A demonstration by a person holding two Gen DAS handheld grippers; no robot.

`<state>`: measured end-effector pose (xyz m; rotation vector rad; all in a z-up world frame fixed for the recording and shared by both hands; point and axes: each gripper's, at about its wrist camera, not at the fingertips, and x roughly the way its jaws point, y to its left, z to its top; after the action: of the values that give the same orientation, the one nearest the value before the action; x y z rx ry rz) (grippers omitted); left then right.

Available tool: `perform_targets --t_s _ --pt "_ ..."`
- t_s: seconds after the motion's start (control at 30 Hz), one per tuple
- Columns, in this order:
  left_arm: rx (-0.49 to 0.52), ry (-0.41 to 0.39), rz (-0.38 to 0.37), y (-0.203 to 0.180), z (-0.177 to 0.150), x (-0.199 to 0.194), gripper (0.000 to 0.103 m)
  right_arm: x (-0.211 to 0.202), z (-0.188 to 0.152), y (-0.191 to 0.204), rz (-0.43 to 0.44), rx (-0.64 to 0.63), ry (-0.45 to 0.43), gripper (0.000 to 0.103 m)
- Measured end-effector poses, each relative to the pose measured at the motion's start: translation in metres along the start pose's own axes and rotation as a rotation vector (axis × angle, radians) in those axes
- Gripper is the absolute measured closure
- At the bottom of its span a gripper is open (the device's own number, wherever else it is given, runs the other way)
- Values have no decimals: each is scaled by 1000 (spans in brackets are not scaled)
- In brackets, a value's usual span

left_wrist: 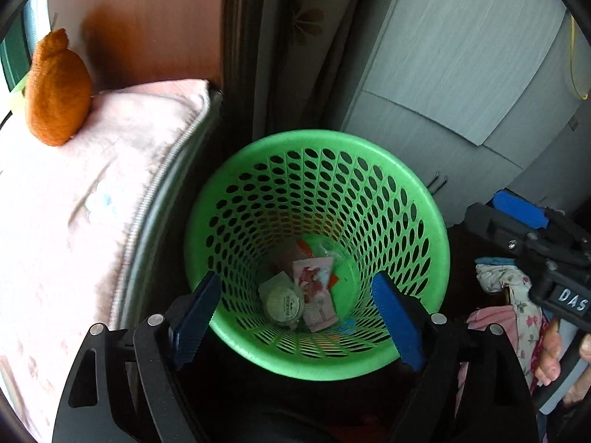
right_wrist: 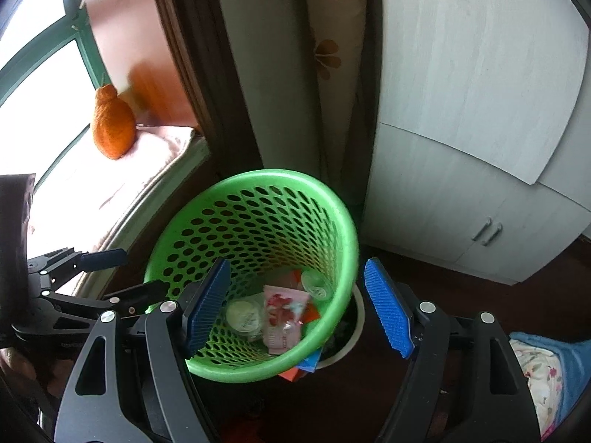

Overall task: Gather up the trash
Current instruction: 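Move both grippers back over the table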

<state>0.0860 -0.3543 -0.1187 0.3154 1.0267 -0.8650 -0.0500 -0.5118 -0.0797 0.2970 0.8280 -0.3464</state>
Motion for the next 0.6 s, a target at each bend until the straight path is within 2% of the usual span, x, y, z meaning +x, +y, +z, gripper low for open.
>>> perform_targets --t_s 0.33,0.6 --pt "-64 -107 82 40 -13 -61 18 0 6 51 57 -87 -1 27" --pt "-159 -166 220 101 -34 -109 18 4 12 106 119 -181 6 25"
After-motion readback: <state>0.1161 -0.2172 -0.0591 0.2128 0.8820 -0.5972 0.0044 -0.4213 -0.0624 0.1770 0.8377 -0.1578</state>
